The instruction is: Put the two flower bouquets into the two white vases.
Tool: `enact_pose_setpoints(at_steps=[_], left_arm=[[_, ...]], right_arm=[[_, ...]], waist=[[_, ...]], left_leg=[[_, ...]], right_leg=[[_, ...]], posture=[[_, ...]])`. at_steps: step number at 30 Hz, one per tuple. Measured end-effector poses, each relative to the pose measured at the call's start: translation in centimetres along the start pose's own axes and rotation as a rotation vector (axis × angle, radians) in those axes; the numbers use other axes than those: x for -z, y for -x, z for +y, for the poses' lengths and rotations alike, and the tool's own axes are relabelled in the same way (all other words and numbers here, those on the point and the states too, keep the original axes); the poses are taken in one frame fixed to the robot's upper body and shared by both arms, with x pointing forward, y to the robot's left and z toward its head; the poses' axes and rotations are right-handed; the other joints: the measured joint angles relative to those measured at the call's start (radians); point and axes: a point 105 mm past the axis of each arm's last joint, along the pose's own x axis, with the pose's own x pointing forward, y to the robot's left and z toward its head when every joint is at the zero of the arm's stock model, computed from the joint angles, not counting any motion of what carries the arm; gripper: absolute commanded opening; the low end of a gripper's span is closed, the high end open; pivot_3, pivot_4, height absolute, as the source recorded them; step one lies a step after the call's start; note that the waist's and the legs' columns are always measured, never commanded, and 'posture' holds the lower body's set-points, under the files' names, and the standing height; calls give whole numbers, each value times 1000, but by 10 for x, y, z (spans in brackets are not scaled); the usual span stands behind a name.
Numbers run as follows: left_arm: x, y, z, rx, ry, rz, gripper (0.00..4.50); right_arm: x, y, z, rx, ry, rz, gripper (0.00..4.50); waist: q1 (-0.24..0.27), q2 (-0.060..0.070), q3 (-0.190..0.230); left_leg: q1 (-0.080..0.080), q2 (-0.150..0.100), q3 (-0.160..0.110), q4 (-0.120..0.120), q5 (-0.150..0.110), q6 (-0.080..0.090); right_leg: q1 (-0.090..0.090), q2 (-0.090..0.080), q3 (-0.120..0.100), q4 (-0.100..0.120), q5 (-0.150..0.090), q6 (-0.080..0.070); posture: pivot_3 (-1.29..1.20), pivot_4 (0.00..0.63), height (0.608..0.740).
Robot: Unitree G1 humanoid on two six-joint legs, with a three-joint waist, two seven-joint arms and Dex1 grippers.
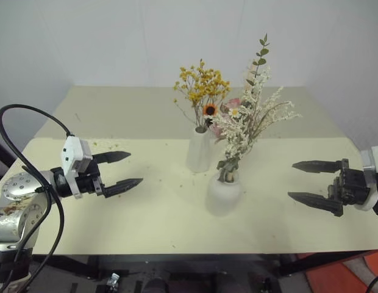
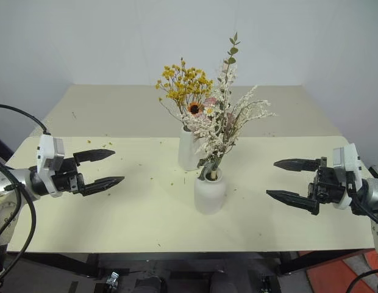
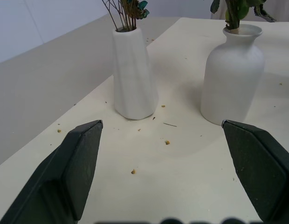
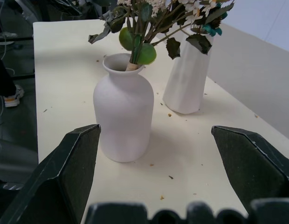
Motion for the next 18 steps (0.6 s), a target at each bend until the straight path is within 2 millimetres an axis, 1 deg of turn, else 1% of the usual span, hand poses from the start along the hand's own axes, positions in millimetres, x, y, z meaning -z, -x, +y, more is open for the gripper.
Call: enact_pose_setpoints(at_steps=[7, 18], left_arm=[[-3, -1, -2, 5, 5, -17, 4472], [0, -1, -3, -4, 25, -14, 4472]], right_arm=[[2, 0, 1, 6, -8, 6, 4500], [3, 0, 1, 11, -10, 7, 4500]], waist=[[0, 0, 0], [0, 0, 0]], left_leg=[[0, 0, 0, 0, 0, 0], [0, 0, 0, 0, 0, 0]], right_leg=[[0, 0, 0, 0, 0, 0], [0, 0, 0, 0, 0, 0]], posture=[[0, 150, 740], [0, 150, 740]])
